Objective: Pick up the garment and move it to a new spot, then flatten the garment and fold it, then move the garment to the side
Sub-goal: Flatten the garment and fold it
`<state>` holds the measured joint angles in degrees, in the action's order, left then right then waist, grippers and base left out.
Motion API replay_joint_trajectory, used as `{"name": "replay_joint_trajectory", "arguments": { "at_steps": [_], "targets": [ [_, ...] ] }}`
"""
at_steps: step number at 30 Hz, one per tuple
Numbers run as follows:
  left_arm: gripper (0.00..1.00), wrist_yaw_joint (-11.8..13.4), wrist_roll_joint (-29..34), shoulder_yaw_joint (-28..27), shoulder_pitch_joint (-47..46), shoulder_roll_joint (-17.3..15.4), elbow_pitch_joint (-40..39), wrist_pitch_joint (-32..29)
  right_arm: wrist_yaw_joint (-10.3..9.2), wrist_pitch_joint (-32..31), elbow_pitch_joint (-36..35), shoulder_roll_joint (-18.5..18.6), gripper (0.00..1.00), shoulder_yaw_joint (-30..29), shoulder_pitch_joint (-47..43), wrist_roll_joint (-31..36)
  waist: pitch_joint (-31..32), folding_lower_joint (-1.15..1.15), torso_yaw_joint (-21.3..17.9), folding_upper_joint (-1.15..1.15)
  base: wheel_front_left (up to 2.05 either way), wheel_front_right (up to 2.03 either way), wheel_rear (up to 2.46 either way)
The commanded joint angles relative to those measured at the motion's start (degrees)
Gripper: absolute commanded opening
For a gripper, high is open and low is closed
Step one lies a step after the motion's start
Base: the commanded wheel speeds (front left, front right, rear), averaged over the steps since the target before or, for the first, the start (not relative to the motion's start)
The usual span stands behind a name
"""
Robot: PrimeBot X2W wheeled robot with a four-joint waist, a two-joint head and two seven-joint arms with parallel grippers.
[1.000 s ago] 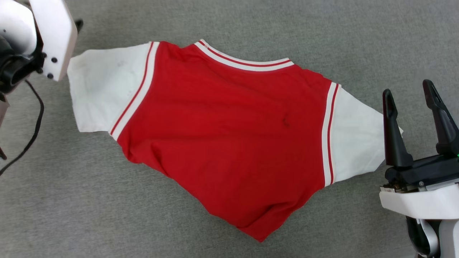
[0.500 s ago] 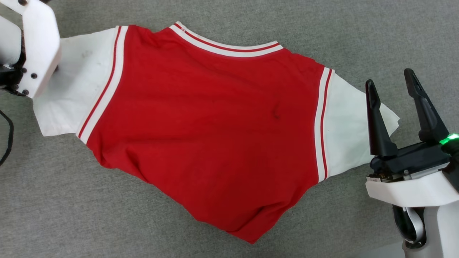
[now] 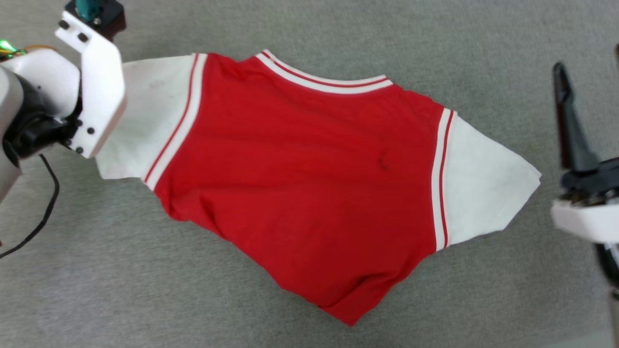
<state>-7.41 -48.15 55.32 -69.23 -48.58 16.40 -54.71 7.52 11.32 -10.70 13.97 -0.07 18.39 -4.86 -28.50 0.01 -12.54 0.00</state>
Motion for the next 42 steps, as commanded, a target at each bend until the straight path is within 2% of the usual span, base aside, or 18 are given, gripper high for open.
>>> {"name": "replay_joint_trajectory", "arguments": {
  "at_steps": [1, 6, 13, 16, 19, 21, 25, 30, 35, 38, 39, 42],
  "targets": [
    [0.0, 0.02, -0.66, 0.7, 0.94, -0.09, -0.88, 1.29, -0.06, -1.79, -1.02, 2.55, 1.0, -0.12, 1.78, 0.22, 3.16, -0.01, 2.35, 0.0, 0.0, 0.0, 0.0],
    [0.0, 0.02, -1.59, 2.86, 1.43, -0.49, -3.7, 4.29, -0.06, -16.54, -2.05, 12.65, 1.0, 3.92, 5.14, -3.45, 6.27, -0.01, 4.7, 0.0, 0.0, 0.0, 0.0],
    [0.0, 0.02, -2.33, 5.46, 1.69, 0.15, -6.37, 6.93, -0.07, -46.16, 0.68, 30.0, 1.0, 12.58, 9.55, -21.46, 7.88, -0.01, 7.54, 0.0, 0.0, 0.0, 0.0],
    [0.0, 0.02, -2.26, 6.32, 0.81, 0.6, -6.75, 7.69, -0.06, -56.76, 2.41, 35.77, 1.0, 15.89, 11.35, -28.72, 7.67, -0.01, 8.34, 0.0, 0.0, 0.0, 0.0],
    [0.0, 0.01, -2.29, 6.96, -0.11, 1.0, -6.82, 8.35, -0.06, -64.41, 5.05, 38.88, 1.0, 18.79, 13.31, -34.09, 7.06, -0.01, 9.18, 0.0, 0.0, 0.0, 0.0],
    [0.0, 0.01, -2.13, 7.38, -0.74, 1.32, -6.81, 8.82, -0.06, -68.39, 7.23, 39.75, 1.0, 20.52, 14.29, -36.66, 6.49, -0.01, 9.72, 0.0, 0.0, 0.0, 0.0],
    [0.0, 0.01, -1.99, 8.14, -1.99, 1.83, -6.61, 9.68, -0.06, -71.75, 11.82, 37.76, 1.0, 22.6, 15.46, -39.59, 4.96, -0.01, 10.69, 0.0, 0.0, 0.0, 0.0],
    [0.0, 0.01, -2.16, 9.08, -3.6, 2.45, -6.65, 10.48, -0.06, -70.2, 17.24, 33.51, 1.0, 25.37, 14.43, -40.62, 2.8, -0.01, 11.47, 0.0, 0.0, 0.0, 0.0],
    [0.0, 0.01, -2.42, 10.1, -4.68, 2.5, -6.24, 11.25, -0.03, -67.65, 21.64, 29.96, 1.0, 31.62, 11.83, -41.86, 1.82, -0.01, 11.6, 0.0, 0.0, 0.0, 0.0],
    [0.0, 0.01, -2.82, 10.66, -5.01, 2.14, -5.72, 11.74, -0.03, -64.83, 23.01, 28.88, 1.0, 33.41, 12.35, -42.95, 1.98, -0.01, 11.18, 0.0, 0.0, 0.0, 0.0],
    [0.0, 0.01, -3.0, 10.85, -4.97, 1.98, -5.5, 11.99, -0.03, -63.17, 23.14, 28.84, 0.01, 33.49, 13.16, -43.01, 2.2, -0.01, 10.95, 0.0, 0.0, 0.0, 0.0],
    [0.0, 0.01, -3.42, 11.4, -4.57, 1.98, -4.9, 13.14, -0.04, -58.77, 23.42, 29.86, 0.0, 33.46, 15.82, -42.65, 3.27, -0.01, 10.47, 0.0, 0.0, 0.0, 0.0]
  ]
}}
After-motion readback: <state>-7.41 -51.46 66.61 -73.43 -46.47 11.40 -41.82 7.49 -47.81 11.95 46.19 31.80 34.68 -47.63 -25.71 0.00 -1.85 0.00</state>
